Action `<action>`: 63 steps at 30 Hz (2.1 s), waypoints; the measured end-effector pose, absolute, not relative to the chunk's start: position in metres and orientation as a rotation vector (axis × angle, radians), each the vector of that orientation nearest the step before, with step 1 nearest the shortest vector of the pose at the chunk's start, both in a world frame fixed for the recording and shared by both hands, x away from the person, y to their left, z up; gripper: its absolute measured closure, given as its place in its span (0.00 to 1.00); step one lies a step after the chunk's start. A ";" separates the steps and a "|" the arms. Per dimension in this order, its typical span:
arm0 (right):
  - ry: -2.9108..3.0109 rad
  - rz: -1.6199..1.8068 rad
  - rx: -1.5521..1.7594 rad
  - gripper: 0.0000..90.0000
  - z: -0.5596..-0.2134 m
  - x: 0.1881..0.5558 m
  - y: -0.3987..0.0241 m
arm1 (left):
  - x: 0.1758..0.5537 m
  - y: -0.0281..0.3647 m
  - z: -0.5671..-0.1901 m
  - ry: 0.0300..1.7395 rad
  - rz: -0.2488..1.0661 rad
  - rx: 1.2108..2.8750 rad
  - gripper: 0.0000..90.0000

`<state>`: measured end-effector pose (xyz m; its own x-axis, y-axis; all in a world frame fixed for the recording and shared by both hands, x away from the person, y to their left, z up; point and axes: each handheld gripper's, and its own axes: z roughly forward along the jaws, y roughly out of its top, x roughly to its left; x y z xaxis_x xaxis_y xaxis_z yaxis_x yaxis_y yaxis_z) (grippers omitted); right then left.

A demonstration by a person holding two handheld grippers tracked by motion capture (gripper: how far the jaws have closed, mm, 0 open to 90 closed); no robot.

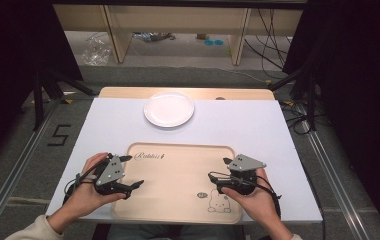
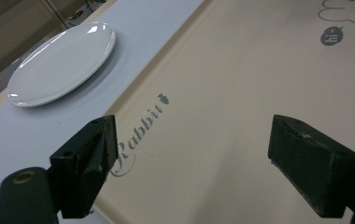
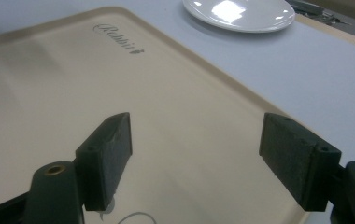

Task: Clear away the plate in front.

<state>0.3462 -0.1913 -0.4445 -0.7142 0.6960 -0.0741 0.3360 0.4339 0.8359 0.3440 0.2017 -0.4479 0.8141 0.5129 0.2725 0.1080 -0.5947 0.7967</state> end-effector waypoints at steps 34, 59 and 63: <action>2.285 1.165 0.865 0.31 -0.446 0.348 -0.188 | 0.390 0.160 -0.430 0.247 0.824 2.403 0.34; 2.296 1.164 0.862 0.31 -0.447 0.348 -0.187 | 0.429 0.138 -0.425 0.195 0.903 2.430 0.36; 2.295 1.163 0.862 0.31 -0.447 0.349 -0.187 | 0.441 0.132 -0.428 0.162 0.941 2.443 0.37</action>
